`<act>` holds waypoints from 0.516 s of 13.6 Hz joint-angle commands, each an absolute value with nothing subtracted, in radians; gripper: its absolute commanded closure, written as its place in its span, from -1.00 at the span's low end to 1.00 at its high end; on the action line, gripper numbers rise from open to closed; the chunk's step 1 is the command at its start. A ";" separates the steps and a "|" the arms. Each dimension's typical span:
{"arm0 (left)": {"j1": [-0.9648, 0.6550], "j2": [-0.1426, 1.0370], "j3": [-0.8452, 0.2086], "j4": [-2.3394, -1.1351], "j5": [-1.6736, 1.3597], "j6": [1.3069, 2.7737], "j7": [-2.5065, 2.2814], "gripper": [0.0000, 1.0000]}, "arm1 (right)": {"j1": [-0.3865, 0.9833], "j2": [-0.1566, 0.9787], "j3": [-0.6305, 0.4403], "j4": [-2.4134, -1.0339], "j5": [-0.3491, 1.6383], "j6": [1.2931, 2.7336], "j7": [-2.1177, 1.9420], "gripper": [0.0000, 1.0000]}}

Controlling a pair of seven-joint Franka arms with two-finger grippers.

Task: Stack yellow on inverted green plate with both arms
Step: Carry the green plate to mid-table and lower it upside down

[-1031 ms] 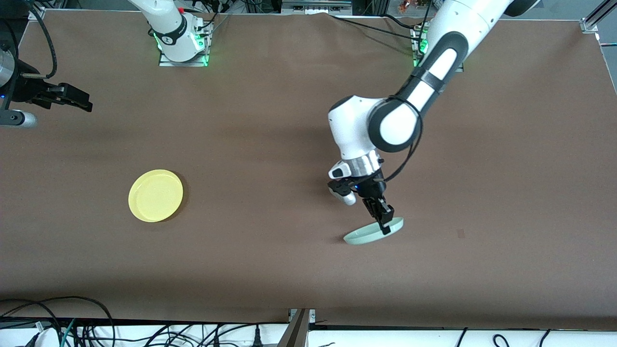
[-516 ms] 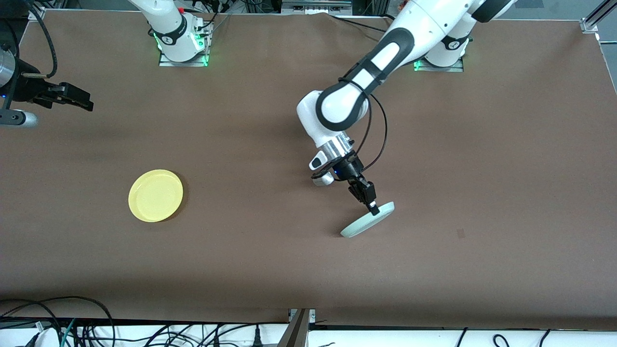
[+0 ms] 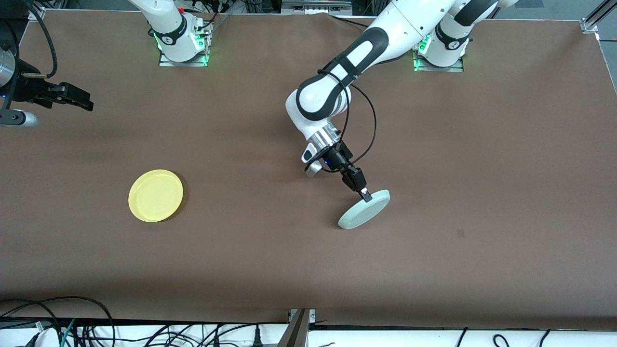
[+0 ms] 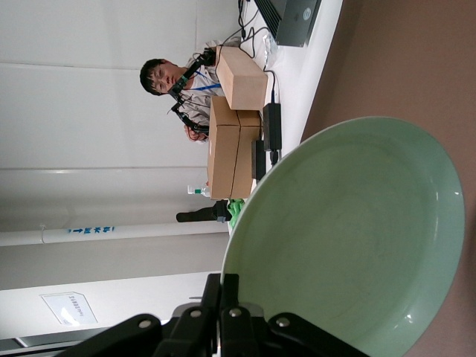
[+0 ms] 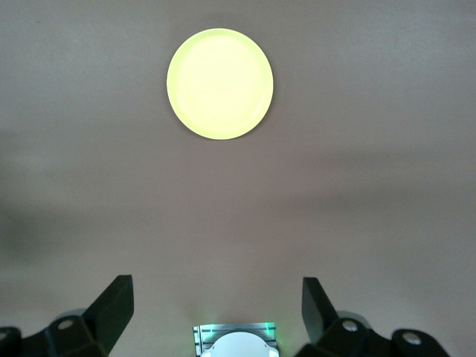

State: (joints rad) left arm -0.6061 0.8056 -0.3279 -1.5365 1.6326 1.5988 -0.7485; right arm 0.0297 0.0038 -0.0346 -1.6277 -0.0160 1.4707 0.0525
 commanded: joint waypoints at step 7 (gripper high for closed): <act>-0.686 0.894 -0.362 -1.493 1.638 1.516 -0.893 0.57 | 0.031 0.005 -0.035 -1.611 -0.003 1.451 0.055 -1.00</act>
